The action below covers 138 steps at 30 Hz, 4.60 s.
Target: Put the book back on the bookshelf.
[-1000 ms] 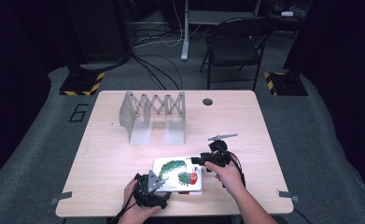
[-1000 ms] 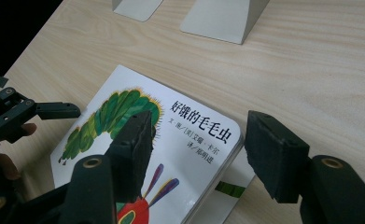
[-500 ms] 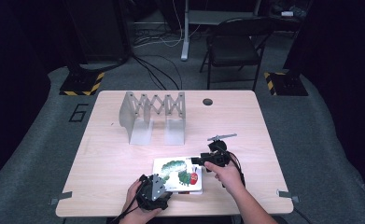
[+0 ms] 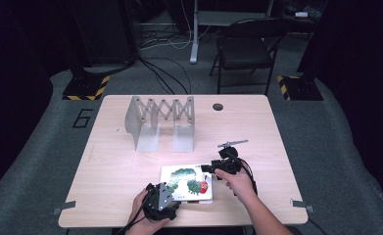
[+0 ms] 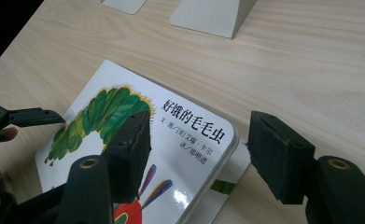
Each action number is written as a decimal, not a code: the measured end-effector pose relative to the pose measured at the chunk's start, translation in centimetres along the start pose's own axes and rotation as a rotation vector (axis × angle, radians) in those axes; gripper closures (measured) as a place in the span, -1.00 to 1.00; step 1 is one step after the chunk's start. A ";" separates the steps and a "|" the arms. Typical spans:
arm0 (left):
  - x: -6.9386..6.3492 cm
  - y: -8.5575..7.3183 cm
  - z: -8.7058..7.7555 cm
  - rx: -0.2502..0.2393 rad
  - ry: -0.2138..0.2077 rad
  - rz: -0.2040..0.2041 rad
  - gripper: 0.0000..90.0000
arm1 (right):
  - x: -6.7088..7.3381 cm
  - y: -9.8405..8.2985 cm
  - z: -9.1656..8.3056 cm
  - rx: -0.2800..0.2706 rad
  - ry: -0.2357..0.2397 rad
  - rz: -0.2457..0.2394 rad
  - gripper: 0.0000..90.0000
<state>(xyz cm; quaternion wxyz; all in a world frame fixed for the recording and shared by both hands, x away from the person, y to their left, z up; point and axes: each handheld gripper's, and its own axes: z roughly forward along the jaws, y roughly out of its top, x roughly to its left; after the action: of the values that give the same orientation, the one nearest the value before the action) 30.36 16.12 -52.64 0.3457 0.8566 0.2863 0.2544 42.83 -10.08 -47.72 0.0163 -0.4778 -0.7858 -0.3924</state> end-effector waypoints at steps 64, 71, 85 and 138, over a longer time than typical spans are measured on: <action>0.0 0.0 0.4 -0.021 0.014 -0.004 -0.61 | -0.9 1.0 3.5 0.134 0.090 0.052 -0.25; 0.0 0.0 0.4 -0.021 0.013 0.002 -0.61 | -1.3 0.8 3.8 0.140 0.107 0.078 -0.25; -0.1 0.3 0.2 0.004 0.000 0.022 -0.57 | -1.4 0.7 3.7 0.141 0.102 0.084 -0.21; 5.6 0.7 1.4 0.071 -0.213 -0.332 -0.87 | -1.8 0.5 3.6 0.127 0.111 0.091 -0.13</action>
<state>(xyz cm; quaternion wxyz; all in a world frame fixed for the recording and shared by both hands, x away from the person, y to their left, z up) 35.41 18.80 -51.65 0.3808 0.8314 0.3942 0.0915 45.45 -8.98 -50.58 0.1080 -0.4887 -0.7845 -0.3663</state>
